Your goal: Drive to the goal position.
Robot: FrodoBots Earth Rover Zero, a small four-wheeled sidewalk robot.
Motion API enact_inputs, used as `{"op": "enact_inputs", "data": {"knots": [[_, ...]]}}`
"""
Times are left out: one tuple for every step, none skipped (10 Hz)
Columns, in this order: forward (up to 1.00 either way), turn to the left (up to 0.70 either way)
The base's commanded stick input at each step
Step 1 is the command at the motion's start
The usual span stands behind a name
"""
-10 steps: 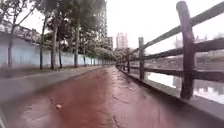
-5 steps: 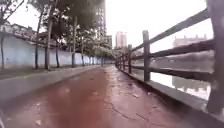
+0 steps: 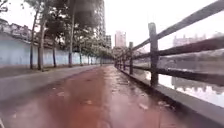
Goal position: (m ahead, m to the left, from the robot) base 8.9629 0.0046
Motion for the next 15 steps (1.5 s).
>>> {"op": "enact_inputs", "data": {"knots": [[1.0, 0.4], [1.0, 0.4], [1.0, 0.4], [1.0, 0.4], [1.0, 0.4], [1.0, 0.39], [1.0, 0.2], [1.0, 0.01], [1.0, 0.0], [1.0, 0.0], [1.0, 0.0], [1.0, 0.0], [1.0, -0.27], [1.0, -0.38], [1.0, -0.4]]}}
